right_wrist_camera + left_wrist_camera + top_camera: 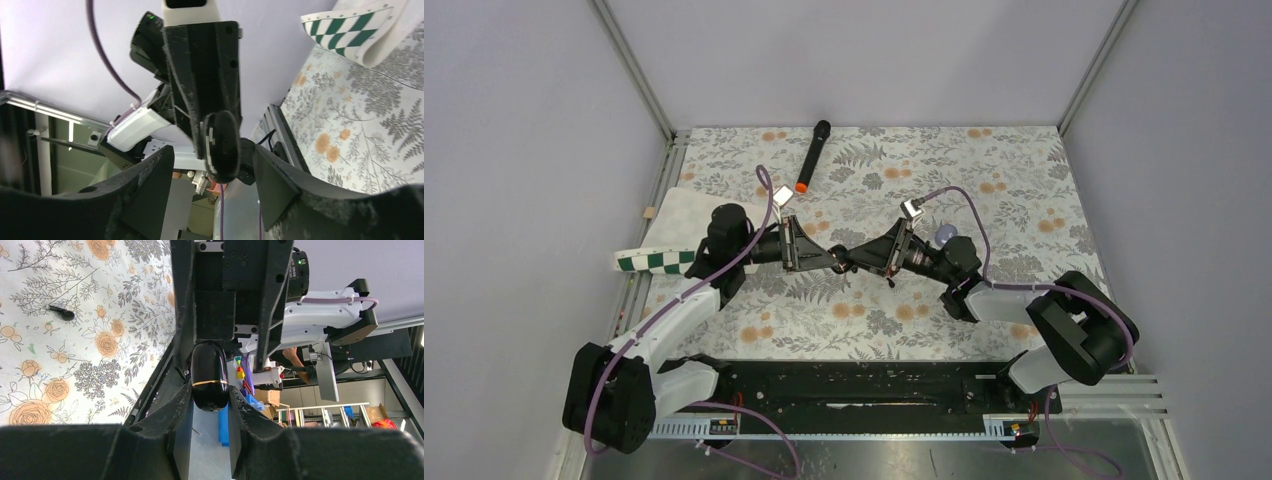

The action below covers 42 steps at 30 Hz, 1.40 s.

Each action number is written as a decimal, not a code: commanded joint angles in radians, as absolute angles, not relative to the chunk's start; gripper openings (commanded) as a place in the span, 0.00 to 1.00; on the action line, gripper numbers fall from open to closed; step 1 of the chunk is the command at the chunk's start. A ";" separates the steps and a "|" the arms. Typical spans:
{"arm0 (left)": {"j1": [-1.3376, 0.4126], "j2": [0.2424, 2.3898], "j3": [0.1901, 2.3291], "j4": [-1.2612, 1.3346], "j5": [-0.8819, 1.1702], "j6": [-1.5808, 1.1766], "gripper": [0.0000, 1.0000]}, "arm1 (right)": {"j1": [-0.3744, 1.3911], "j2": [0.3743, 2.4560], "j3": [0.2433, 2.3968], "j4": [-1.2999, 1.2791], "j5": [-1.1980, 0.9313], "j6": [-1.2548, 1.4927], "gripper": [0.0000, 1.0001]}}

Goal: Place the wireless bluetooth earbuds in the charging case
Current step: Pass from the left arm to the right

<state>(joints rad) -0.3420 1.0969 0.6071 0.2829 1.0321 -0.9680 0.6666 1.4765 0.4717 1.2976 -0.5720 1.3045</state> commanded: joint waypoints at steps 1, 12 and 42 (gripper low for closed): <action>-0.350 1.082 0.654 0.315 1.059 -0.948 0.00 | 0.662 1.478 0.502 1.474 -0.611 1.356 0.64; -0.356 1.075 0.675 0.294 1.055 -0.945 0.00 | 0.662 1.517 0.520 1.466 -0.660 1.374 0.48; -0.376 0.949 0.678 0.347 1.075 -0.910 0.00 | 0.662 1.594 0.598 1.498 -0.708 1.574 0.00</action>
<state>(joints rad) -0.3603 0.9932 0.6422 0.2451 1.0256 -0.9497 0.6636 1.5776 0.5514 1.4818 -0.7177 1.5208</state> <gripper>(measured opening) 0.264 0.356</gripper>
